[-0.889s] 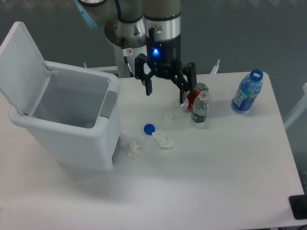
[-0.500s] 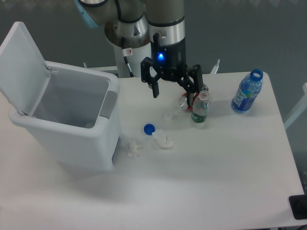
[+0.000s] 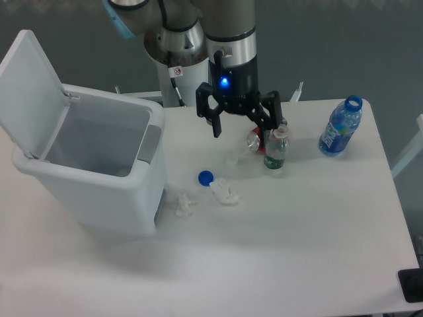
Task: Close the trash can
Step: 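Raise the gripper and move it toward the open trash can lid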
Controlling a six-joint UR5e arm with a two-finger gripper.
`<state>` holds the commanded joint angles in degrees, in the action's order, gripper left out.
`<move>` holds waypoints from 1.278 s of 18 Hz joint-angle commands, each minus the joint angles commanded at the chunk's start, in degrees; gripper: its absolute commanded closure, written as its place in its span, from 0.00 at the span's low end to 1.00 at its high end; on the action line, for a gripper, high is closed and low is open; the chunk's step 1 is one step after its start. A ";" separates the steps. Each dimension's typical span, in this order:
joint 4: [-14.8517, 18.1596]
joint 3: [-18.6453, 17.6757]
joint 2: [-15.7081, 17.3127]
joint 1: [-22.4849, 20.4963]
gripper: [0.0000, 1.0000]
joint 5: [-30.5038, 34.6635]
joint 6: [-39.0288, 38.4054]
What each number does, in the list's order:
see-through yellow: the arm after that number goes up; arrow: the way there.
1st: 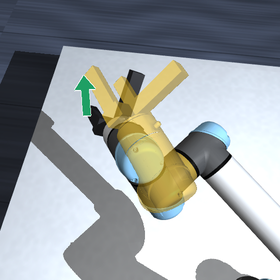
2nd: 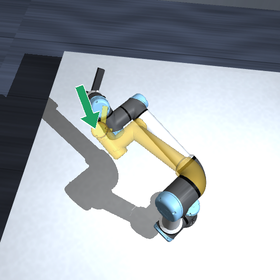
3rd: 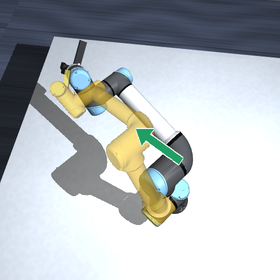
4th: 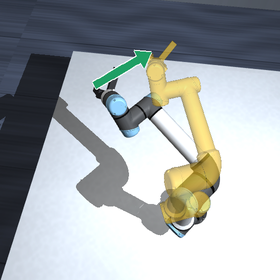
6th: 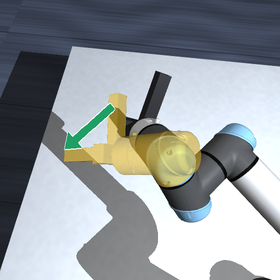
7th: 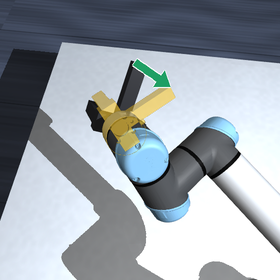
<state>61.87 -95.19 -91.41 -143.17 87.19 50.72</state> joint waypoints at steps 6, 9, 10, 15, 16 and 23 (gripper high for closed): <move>0.18 0.35 2.62 0.26 0.00 0.09 -7.47; 1.66 -1.75 7.54 0.70 0.00 0.00 -6.95; 2.02 -2.28 9.04 0.79 0.00 -0.09 -6.86; 3.60 -2.29 13.61 5.27 0.00 -2.01 -8.43; 3.95 -2.29 14.58 5.53 0.00 -2.98 -9.40; 4.22 -1.76 18.89 7.12 0.00 -14.13 -18.97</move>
<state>66.09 -96.95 -72.51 -136.06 73.05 31.74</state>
